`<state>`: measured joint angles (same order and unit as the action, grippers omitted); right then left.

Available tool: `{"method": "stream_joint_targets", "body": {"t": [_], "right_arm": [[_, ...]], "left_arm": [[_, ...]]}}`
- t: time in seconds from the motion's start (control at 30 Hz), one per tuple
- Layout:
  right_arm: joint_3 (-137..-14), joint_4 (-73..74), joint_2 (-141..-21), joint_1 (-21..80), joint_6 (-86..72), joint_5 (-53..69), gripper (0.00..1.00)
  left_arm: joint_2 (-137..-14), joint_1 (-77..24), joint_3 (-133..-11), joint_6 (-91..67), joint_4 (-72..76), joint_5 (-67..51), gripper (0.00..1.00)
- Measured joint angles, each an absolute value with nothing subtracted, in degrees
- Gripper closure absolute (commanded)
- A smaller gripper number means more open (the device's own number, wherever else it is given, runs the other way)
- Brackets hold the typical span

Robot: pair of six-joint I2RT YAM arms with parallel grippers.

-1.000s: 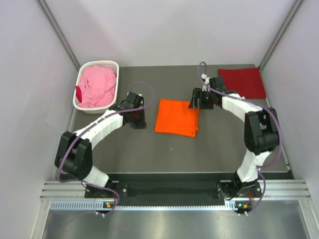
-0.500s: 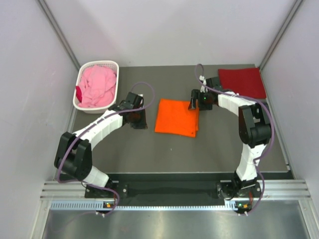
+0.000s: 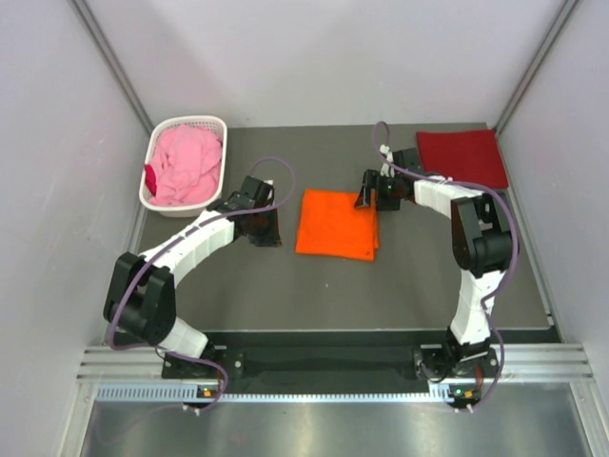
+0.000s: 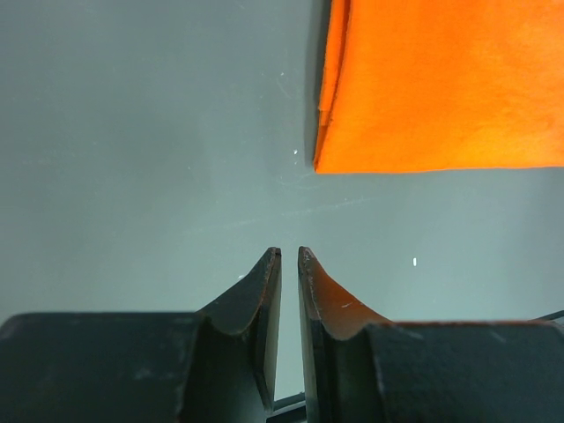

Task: Fold and stack the t-shirts
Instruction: Neatly place the folded tshirt to the corner

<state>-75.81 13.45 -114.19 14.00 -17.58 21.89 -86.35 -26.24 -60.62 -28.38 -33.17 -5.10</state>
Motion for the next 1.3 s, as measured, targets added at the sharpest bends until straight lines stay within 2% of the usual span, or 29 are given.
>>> {"method": "stream_joint_targets", "body": {"t": [0.3, 0.5, 0.6, 0.63, 0.73, 0.93, 1.3], "right_arm": [[-78.9, 15.9, -115.9, 13.0, -13.0, 22.1, 0.28], [-80.0, 16.3, -116.9, 12.9, -11.1, 23.4, 0.36], [-80.0, 16.1, -117.3, 12.8, -10.3, 24.8, 0.49], [-80.0, 16.1, -117.5, 12.8, -10.1, 25.2, 0.62], [-80.0, 16.4, -118.0, 12.6, -9.3, 25.7, 0.79], [-80.9, 17.9, -118.0, 11.9, -8.0, 26.4, 0.98], [-86.0, 24.9, -110.1, 10.8, 1.3, 19.6, 1.0]], "left_arm": [[-86.4, -26.2, -60.6, -28.6, -33.1, -5.2, 0.82], [-86.7, -26.2, -60.6, -28.6, -33.1, -6.0, 0.82], [-86.8, -26.2, -60.6, -28.6, -33.1, -6.5, 0.82], [-86.8, -26.2, -60.6, -28.6, -33.1, -6.5, 0.82], [-86.8, -26.2, -60.7, -28.5, -33.2, -6.6, 0.82], [-86.8, -26.2, -60.7, -28.4, -33.2, -7.3, 0.82], [-85.6, -26.2, -60.7, -28.5, -33.1, -9.9, 0.82]]}}
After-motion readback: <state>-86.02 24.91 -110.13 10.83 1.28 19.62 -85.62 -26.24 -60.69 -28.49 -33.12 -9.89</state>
